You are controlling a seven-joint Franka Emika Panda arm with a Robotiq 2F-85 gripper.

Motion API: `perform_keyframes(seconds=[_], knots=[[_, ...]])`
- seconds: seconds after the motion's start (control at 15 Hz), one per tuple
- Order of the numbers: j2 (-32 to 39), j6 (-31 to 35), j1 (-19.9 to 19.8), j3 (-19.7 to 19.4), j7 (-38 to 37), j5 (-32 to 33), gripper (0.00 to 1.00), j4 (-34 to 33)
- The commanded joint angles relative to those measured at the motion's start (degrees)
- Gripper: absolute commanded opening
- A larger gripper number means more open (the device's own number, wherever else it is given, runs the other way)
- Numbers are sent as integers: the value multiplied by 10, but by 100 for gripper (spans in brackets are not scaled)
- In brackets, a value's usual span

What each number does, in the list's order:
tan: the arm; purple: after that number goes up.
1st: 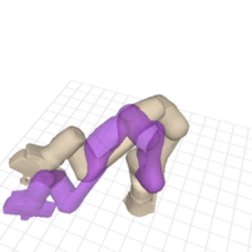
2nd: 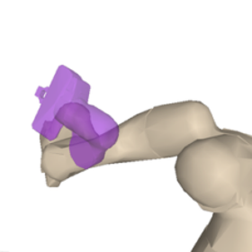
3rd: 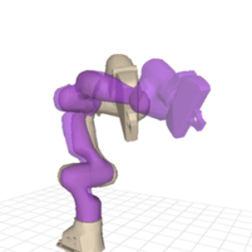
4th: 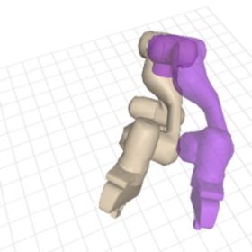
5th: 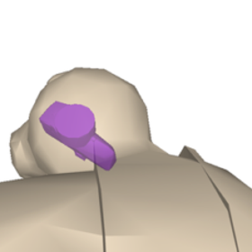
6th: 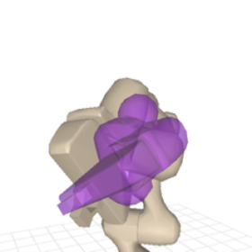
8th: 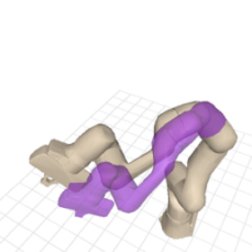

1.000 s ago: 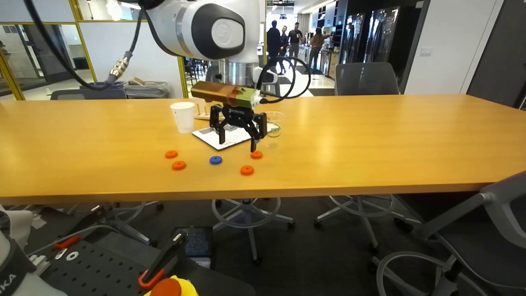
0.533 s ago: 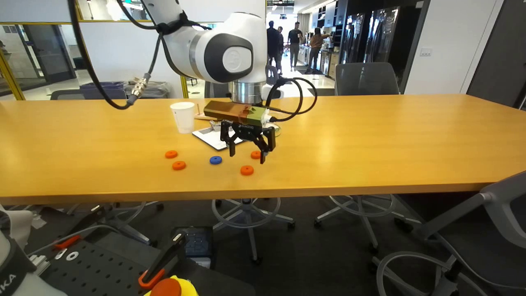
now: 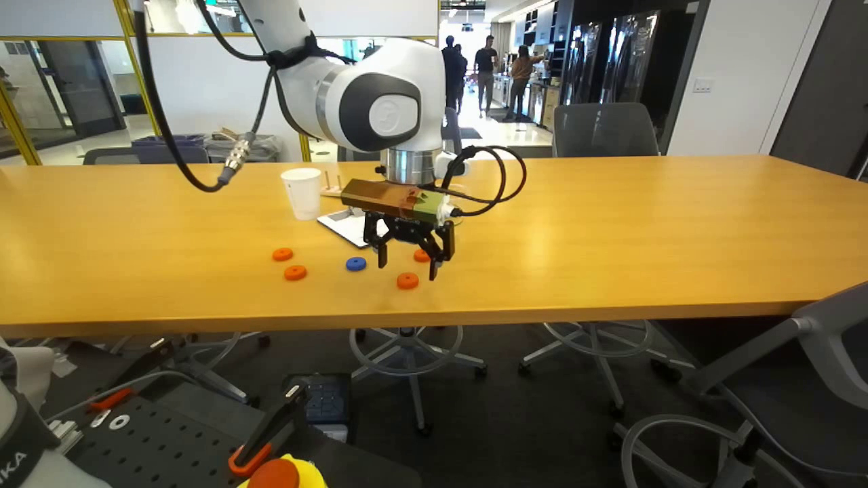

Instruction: Put the orange rings inside the clear cup, put the blue ring inside the white cup

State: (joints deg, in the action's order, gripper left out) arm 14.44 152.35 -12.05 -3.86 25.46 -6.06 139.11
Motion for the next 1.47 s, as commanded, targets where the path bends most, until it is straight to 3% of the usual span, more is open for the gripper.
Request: perform_keyframes(seconds=[0.0,0.4,0.47,0.6,1.0,1.4], knots=[[12,6,-14,18,21,-17,100,-12],[27,6,-15,19,12,-7,100,-23],[28,7,-15,20,12,-8,75,-23],[30,7,-15,20,10,-7,66,-25],[31,5,-12,17,2,-1,20,-25],[-25,21,1,9,-29,20,19,-25]])
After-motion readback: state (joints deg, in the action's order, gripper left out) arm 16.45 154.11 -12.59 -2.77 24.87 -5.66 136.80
